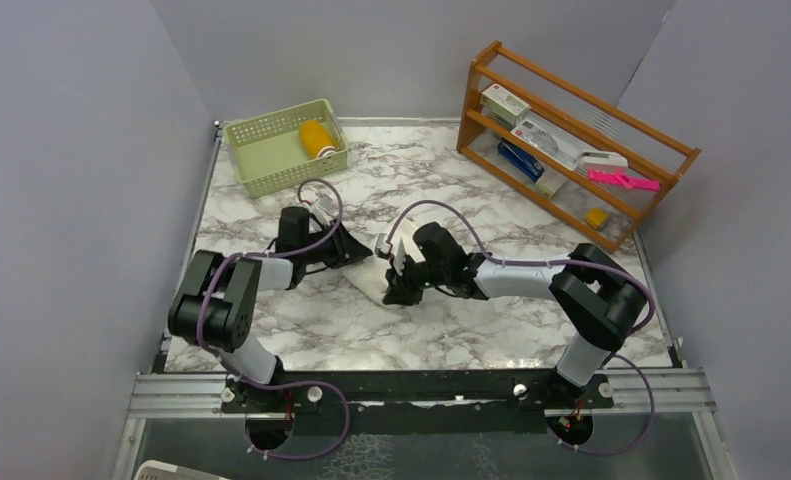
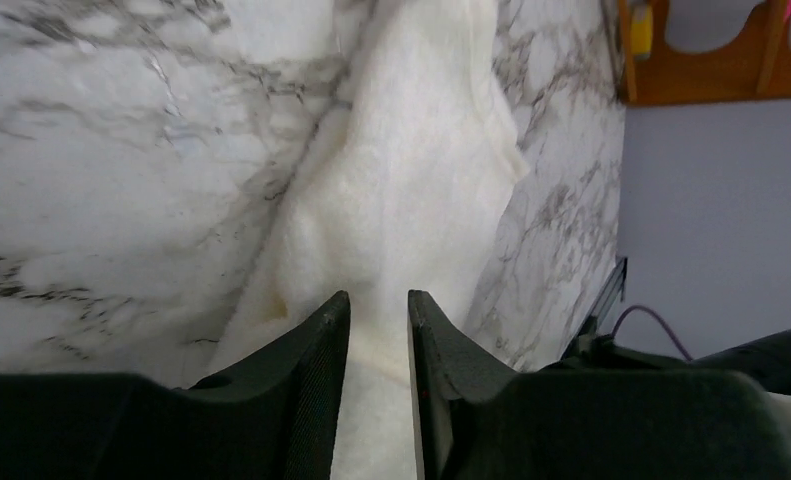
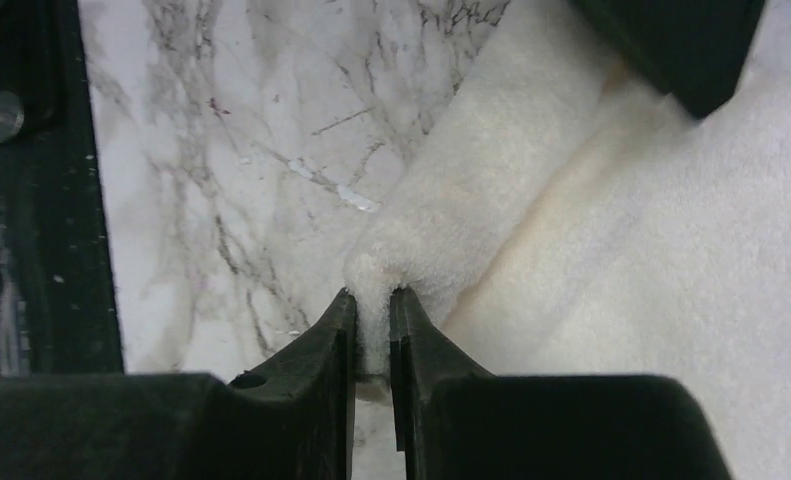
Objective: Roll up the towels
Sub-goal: Roll the towel at the center of the board.
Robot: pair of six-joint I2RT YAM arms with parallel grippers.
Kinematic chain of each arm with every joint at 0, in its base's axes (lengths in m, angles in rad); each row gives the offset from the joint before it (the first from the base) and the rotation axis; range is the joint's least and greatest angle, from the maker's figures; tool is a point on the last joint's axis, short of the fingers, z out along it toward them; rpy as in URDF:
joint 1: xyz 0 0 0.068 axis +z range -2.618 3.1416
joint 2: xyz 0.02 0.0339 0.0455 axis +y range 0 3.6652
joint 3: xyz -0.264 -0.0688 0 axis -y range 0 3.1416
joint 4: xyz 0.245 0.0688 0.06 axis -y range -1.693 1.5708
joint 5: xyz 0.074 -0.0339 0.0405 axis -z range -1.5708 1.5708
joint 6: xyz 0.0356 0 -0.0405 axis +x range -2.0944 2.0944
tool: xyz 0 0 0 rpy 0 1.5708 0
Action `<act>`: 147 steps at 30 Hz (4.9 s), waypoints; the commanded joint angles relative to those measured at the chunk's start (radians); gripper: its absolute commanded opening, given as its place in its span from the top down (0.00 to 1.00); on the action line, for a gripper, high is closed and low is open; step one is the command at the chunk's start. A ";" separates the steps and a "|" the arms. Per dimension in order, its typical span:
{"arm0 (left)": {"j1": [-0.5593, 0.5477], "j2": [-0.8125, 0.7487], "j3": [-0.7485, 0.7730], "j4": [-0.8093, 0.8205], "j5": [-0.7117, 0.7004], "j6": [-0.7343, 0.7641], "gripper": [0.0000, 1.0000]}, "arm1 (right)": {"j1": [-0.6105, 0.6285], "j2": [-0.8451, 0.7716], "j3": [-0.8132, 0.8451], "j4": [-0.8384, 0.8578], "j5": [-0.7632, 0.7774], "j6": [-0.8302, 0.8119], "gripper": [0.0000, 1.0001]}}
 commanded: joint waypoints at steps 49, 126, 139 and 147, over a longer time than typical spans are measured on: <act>-0.134 -0.075 -0.057 0.013 -0.119 0.026 0.67 | -0.356 0.459 -0.541 1.467 -0.213 1.689 0.92; -0.124 -0.327 0.130 -0.419 -0.126 0.134 0.52 | -0.150 -0.295 -0.686 0.814 0.390 1.057 0.99; -0.277 -0.121 0.254 -0.322 -0.122 0.118 0.53 | -0.168 -0.149 -0.802 1.000 0.491 1.502 0.99; -0.338 0.010 0.279 -0.286 -0.127 0.119 0.48 | -0.170 -0.029 -0.815 1.127 0.469 1.610 0.99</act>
